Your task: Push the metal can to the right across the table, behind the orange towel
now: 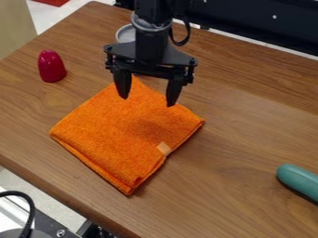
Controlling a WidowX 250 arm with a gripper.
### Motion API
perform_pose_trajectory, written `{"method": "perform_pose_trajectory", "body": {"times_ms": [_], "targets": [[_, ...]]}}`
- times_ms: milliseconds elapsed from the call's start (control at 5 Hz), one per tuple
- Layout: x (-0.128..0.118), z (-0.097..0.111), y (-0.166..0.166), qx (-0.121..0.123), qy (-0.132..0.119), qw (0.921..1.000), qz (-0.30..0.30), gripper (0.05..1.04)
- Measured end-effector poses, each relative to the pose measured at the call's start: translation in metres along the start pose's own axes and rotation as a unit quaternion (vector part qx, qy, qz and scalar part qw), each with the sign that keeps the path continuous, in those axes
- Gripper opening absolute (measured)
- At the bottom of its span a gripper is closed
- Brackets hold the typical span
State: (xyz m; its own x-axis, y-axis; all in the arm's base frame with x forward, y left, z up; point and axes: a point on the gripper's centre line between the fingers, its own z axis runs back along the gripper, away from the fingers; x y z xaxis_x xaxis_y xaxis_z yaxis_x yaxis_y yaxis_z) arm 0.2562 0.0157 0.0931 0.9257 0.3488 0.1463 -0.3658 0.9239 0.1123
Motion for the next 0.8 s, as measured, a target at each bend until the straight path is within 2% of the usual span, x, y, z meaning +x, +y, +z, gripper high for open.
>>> {"method": "perform_pose_trajectory", "body": {"times_ms": [200,400,600,800], "targets": [[-0.004,-0.006,0.000,0.002,0.011,0.9999,0.003,0.995],[0.012,-0.009,0.016,-0.020,-0.011,0.9963,0.083,0.995],[0.035,-0.003,0.036,-0.042,-0.041,0.9807,0.187,0.995],[0.062,0.001,0.058,-0.036,-0.080,0.9487,0.304,0.995]]}}
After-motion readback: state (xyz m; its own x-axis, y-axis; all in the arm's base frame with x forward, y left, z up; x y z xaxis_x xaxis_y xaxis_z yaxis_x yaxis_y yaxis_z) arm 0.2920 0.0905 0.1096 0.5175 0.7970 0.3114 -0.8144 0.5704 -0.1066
